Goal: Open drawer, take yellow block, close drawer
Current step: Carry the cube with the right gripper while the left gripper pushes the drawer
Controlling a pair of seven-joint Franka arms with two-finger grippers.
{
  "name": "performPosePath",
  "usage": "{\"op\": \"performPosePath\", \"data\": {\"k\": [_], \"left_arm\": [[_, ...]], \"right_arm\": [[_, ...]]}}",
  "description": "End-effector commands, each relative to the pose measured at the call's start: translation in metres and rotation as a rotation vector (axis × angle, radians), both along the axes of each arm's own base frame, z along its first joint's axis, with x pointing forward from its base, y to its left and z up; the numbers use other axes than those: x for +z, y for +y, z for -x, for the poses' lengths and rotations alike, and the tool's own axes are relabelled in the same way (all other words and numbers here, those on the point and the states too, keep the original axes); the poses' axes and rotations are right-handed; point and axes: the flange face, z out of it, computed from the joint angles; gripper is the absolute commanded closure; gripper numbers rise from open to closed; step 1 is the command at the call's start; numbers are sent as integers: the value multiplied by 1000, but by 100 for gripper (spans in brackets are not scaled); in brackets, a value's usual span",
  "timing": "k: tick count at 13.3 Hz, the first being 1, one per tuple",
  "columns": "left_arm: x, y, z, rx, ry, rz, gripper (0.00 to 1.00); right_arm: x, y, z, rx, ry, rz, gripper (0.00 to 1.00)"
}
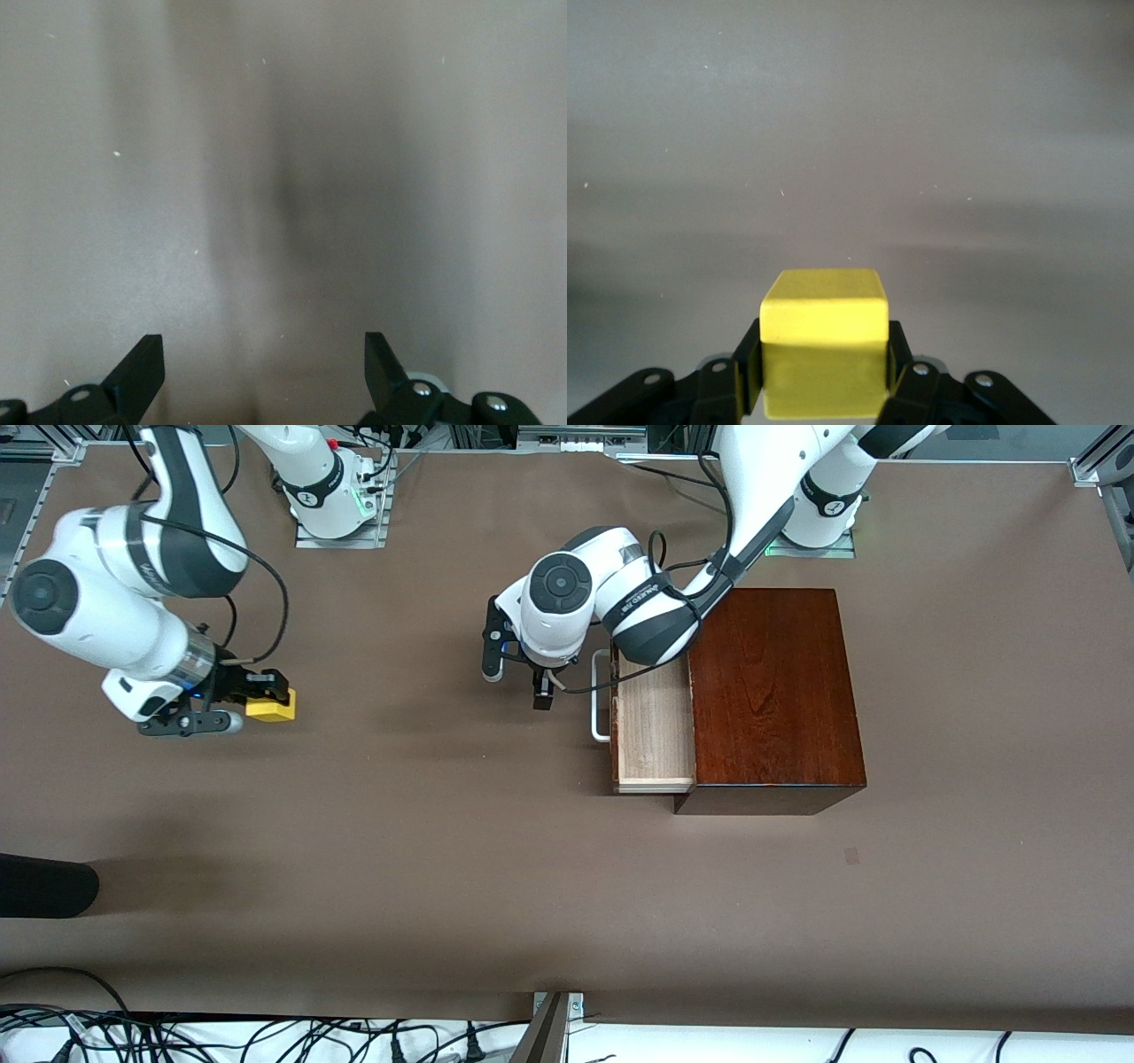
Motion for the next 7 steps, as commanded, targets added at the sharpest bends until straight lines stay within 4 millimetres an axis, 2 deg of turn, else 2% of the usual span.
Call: {"op": "performPosePath", "data": {"k": [1, 3, 7], "left_arm": [[-14, 14, 6, -71, -25, -60, 0], [-19, 32, 1, -60, 13, -117, 0], [-9, 69, -9, -36, 96, -239, 0]], "right_arm": [[-36, 10, 15, -32, -32, 18, 100], [-66, 8, 27, -11, -66, 38, 100], [-105, 15, 27, 83, -63, 91, 100]]}}
